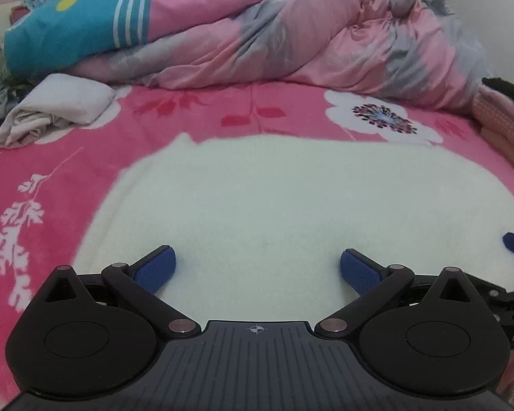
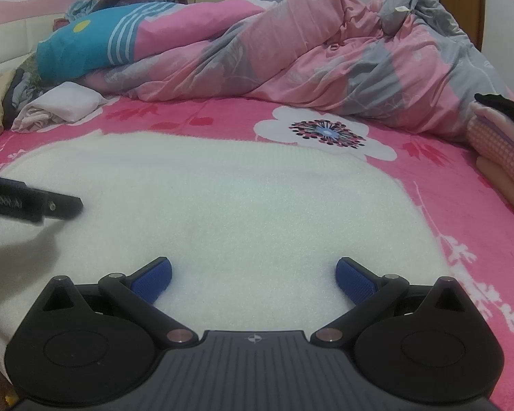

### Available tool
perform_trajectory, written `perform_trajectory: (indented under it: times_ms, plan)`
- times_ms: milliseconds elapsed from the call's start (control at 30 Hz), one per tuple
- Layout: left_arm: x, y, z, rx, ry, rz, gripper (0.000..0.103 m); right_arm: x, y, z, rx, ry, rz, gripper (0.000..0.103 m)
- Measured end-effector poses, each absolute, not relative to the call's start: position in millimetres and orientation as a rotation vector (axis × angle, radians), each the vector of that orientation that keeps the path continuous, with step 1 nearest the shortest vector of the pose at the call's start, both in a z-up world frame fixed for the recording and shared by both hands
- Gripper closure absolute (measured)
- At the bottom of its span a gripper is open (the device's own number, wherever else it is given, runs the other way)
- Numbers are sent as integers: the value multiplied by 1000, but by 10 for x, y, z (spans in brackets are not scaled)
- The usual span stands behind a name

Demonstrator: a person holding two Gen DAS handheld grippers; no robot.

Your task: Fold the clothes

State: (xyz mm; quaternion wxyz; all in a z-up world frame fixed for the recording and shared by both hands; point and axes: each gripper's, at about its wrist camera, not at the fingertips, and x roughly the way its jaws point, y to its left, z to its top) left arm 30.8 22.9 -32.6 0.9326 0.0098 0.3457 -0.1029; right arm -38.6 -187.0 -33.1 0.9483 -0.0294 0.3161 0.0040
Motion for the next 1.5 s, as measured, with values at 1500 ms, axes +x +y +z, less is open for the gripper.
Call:
perform_trajectory:
  times_ms: [1500]
  plan:
    - [413,267,-260,-24,747,-207,0,-386,-1874,-339,-61,643,7,0]
